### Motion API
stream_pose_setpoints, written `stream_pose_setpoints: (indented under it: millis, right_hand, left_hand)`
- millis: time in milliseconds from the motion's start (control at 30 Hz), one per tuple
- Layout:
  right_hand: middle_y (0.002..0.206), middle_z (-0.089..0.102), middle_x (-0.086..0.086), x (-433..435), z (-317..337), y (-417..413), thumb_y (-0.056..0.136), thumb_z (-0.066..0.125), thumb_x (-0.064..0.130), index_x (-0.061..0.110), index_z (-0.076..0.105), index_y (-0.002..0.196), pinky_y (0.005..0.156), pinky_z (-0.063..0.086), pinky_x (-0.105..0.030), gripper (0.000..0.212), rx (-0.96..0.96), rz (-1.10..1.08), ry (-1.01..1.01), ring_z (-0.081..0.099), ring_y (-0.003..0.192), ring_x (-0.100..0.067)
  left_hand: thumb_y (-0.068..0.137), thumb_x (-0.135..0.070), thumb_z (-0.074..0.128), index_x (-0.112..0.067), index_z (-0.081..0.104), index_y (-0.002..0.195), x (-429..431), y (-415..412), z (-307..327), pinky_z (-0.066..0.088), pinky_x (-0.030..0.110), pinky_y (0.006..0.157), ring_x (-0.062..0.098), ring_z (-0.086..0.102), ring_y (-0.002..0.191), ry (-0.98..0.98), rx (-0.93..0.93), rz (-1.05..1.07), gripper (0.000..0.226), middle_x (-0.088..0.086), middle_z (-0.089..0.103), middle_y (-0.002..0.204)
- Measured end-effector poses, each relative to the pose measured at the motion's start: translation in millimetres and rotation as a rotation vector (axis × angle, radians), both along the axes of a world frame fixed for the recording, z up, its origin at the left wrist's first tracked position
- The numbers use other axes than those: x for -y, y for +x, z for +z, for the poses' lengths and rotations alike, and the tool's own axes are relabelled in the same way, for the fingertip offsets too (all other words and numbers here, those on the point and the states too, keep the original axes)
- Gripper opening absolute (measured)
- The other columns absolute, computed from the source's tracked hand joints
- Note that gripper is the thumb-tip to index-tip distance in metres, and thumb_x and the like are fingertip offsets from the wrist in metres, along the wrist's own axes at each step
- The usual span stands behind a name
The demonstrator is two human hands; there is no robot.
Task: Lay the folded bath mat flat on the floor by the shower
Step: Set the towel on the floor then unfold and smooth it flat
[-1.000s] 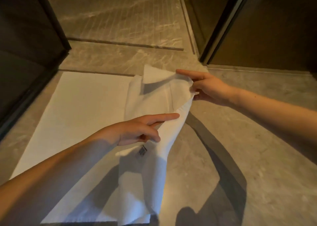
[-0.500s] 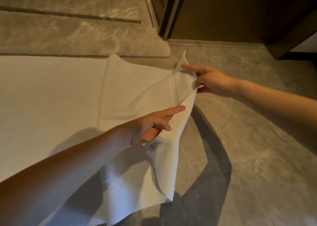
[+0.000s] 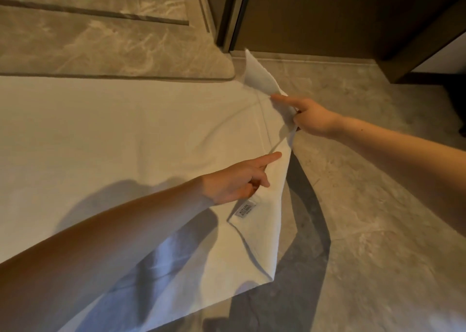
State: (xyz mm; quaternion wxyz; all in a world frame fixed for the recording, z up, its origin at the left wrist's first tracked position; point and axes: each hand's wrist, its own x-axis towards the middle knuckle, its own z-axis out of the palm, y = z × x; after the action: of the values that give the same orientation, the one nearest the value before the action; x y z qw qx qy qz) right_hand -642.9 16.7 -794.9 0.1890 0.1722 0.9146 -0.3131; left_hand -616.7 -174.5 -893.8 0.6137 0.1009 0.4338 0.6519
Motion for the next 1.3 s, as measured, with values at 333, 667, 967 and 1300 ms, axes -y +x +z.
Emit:
stream_pose_setpoints:
  millis: [333, 667, 967, 1300]
  right_hand:
    - [0.153, 0.034, -0.021, 32, -66, -2, 0.099, 0.043, 0.015, 0.004, 0.033, 0.149, 0.11, 0.035, -0.045, 0.052, -0.202, 0.165, 0.482, 0.036, 0.137, -0.039]
    - [0.165, 0.007, -0.008, 180, -124, -23, 0.105, 0.026, 0.032, 0.011, 0.01, 0.157, 0.122, 0.006, -0.042, 0.058, -0.281, 0.421, 0.372, 0.004, 0.152, -0.023]
    - [0.165, 0.007, -0.001, 198, -152, -64, 0.104, 0.023, 0.04, 0.018, 0.007, 0.158, 0.122, -0.001, -0.039, 0.06, -0.327, 0.505, 0.366, 0.001, 0.152, -0.017]
    - [0.162, 0.022, -0.009, 73, -142, -76, 0.105, 0.032, 0.028, 0.01, 0.023, 0.155, 0.123, 0.013, -0.037, 0.053, -0.323, 0.32, 0.44, 0.017, 0.15, -0.024]
  left_hand:
    - [0.089, -0.009, 0.052, -0.009, 0.057, 0.136, 79, -34, -25, 0.041, 0.032, 0.1, 0.028, 0.056, 0.114, -0.333, -1.567, 0.242, 0.047, 0.011, 0.061, 0.128]
    - [0.093, -0.047, 0.011, -0.021, 0.013, 0.157, 200, -108, -63, 0.0, 0.045, 0.121, 0.023, 0.004, 0.153, -1.105, -1.682, -0.027, 0.069, 0.001, 0.01, 0.166]
    - [0.094, -0.052, 0.009, -0.022, 0.016, 0.157, 207, -109, -73, 0.0, 0.041, 0.123, 0.019, 0.007, 0.152, -1.084, -1.723, 0.049, 0.069, 0.001, 0.012, 0.165]
    - [0.097, -0.046, 0.021, -0.017, 0.03, 0.153, 210, -109, -77, 0.014, 0.046, 0.122, 0.025, 0.022, 0.15, -1.032, -1.779, 0.162, 0.064, 0.007, 0.026, 0.161]
